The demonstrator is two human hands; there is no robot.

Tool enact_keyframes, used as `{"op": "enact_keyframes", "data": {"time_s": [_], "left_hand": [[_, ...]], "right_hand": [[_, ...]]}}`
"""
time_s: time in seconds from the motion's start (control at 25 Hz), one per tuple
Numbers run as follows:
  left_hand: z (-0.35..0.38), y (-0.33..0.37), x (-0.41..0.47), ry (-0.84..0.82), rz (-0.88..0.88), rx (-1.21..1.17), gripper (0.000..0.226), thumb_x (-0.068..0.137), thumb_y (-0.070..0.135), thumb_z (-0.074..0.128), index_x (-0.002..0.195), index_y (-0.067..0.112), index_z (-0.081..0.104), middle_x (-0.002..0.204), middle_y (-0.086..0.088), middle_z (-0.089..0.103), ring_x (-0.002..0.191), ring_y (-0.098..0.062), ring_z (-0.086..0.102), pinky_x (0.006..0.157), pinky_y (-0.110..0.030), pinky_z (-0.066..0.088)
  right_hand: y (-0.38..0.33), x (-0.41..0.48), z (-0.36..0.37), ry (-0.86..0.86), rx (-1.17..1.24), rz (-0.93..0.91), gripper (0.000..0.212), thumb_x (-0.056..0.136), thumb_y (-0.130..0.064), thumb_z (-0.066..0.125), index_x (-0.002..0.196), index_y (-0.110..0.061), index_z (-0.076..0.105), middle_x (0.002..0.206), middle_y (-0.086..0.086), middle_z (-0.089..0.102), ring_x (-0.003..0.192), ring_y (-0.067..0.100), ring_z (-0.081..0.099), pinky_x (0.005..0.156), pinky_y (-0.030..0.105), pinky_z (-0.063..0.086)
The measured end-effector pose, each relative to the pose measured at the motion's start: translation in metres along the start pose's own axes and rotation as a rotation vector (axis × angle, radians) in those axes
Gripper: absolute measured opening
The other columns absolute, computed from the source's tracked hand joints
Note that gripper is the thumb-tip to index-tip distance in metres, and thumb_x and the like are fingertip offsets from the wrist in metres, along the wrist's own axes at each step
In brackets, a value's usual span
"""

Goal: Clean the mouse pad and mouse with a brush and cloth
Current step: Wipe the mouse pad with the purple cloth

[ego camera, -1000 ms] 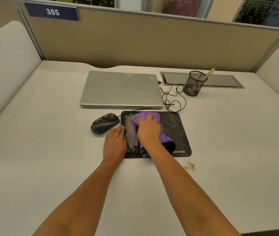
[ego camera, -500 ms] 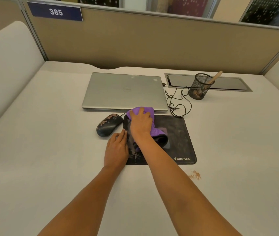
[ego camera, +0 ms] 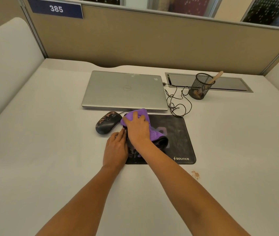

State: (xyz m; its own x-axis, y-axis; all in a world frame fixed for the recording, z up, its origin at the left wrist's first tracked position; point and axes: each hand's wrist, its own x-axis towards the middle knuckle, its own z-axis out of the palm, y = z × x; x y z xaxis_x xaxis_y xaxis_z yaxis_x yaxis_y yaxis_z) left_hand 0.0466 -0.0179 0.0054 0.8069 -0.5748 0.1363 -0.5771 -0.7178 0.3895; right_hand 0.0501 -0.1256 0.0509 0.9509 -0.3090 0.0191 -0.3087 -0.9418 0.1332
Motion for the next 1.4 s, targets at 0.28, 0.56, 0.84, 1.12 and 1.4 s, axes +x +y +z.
{"op": "enact_keyframes", "data": {"time_s": [0.28,0.56,0.84,1.12,1.4], "left_hand": [[-0.002,0.001,-0.001,0.021,0.014,-0.01,0.054,0.089,0.027,0.022,0.128,0.005,0.052,0.127,-0.01,0.059,0.106,-0.031,0.056,0.092,-0.039,0.047],[-0.002,0.002,-0.001,-0.028,-0.021,-0.001,0.064,0.088,0.034,0.012,0.131,0.0,0.047,0.132,-0.015,0.054,0.117,-0.032,0.05,0.099,-0.04,0.041],[-0.002,0.002,-0.001,-0.006,-0.018,-0.024,0.06,0.089,0.031,0.014,0.132,0.006,0.047,0.134,-0.012,0.052,0.117,-0.032,0.05,0.102,-0.04,0.04],[-0.004,0.004,-0.002,-0.028,-0.027,-0.021,0.061,0.088,0.031,0.016,0.129,0.0,0.049,0.13,-0.015,0.056,0.115,-0.033,0.052,0.097,-0.041,0.043],[-0.007,0.007,-0.001,-0.03,-0.038,-0.026,0.058,0.089,0.03,0.019,0.125,0.0,0.053,0.125,-0.017,0.059,0.11,-0.035,0.056,0.094,-0.043,0.046]], "right_hand": [[0.011,-0.037,0.005,-0.051,0.067,-0.043,0.055,0.095,-0.021,0.05,0.144,-0.026,0.025,0.145,0.021,0.025,0.119,0.037,0.046,0.089,0.041,0.05],[0.017,0.011,0.001,-0.048,0.075,0.11,0.047,0.096,-0.019,0.045,0.142,-0.023,0.032,0.147,0.02,0.024,0.12,0.037,0.045,0.088,0.04,0.05],[0.014,-0.05,0.004,-0.101,0.138,-0.015,0.059,0.094,-0.021,0.052,0.145,-0.027,0.023,0.149,0.019,0.02,0.128,0.038,0.038,0.095,0.043,0.048],[0.017,-0.001,0.004,-0.036,0.092,0.127,0.049,0.096,-0.019,0.046,0.143,-0.023,0.03,0.144,0.02,0.027,0.118,0.036,0.045,0.086,0.039,0.05],[0.007,-0.015,0.011,0.01,0.133,-0.038,0.05,0.098,-0.019,0.044,0.145,-0.025,0.026,0.144,0.02,0.03,0.122,0.037,0.044,0.092,0.041,0.05]]}}
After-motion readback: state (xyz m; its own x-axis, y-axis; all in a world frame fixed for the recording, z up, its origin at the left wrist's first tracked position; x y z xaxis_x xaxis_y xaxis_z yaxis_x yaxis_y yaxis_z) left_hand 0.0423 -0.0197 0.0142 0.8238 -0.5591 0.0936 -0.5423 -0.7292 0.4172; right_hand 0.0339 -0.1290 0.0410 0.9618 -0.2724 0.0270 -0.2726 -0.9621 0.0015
